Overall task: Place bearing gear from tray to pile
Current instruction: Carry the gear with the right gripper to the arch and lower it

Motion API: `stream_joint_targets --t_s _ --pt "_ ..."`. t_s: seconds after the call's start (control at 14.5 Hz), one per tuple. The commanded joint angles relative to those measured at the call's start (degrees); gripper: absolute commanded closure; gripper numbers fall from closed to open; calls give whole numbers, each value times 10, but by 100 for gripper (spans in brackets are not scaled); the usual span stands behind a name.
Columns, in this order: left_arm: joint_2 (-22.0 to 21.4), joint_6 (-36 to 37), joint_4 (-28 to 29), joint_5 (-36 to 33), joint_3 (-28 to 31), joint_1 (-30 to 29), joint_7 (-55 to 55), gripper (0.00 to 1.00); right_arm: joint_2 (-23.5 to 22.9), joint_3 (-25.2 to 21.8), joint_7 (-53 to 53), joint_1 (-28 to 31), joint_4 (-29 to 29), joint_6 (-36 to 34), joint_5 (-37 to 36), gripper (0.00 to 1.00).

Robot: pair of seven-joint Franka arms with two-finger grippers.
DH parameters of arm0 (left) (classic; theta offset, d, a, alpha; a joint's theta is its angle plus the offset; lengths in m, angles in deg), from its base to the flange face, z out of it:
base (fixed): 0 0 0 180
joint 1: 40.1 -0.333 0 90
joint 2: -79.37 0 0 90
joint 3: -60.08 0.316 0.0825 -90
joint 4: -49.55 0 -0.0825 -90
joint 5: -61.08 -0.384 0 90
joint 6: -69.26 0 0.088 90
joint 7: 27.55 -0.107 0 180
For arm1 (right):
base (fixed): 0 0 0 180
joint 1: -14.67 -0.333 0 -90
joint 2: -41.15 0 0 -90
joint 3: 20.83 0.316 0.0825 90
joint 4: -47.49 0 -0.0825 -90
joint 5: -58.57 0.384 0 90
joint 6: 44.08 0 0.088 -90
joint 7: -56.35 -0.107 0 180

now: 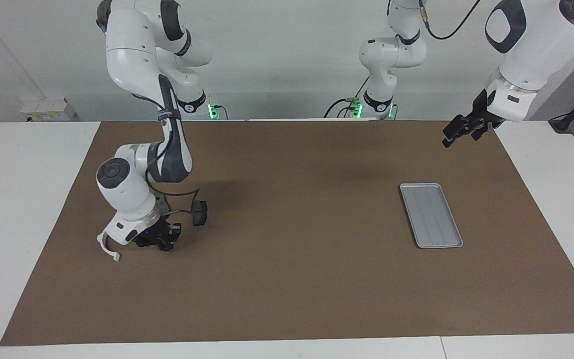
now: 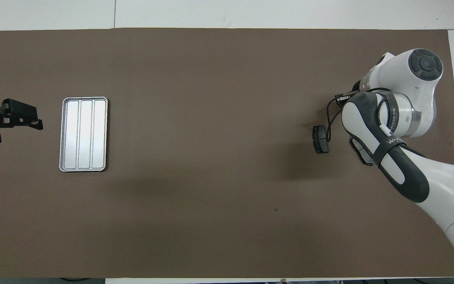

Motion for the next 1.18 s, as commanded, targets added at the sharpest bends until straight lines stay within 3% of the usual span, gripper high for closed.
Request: stream_joint_targets --t_s 0.0,0.55,0.62,0.69,0.76,1.11 --pt "-16 -5 17 -5 -1 0 -2 0 27 7 17 6 -46 17 11 100" --pt "-16 -5 17 -5 -1 0 -2 0 47 7 34 17 -83 16 11 100" --pt "-16 -5 16 -5 -1 0 -2 0 47 7 32 16 -82 16 11 84" --pt "-16 -5 17 -5 -1 0 -2 0 46 6 28 13 -81 16 11 34" --pt "-16 -5 17 -5 -1 0 -2 0 46 6 21 11 -79 17 11 3" --pt "-16 -5 17 -5 -1 0 -2 0 55 7 -10 6 -29 -16 11 0"
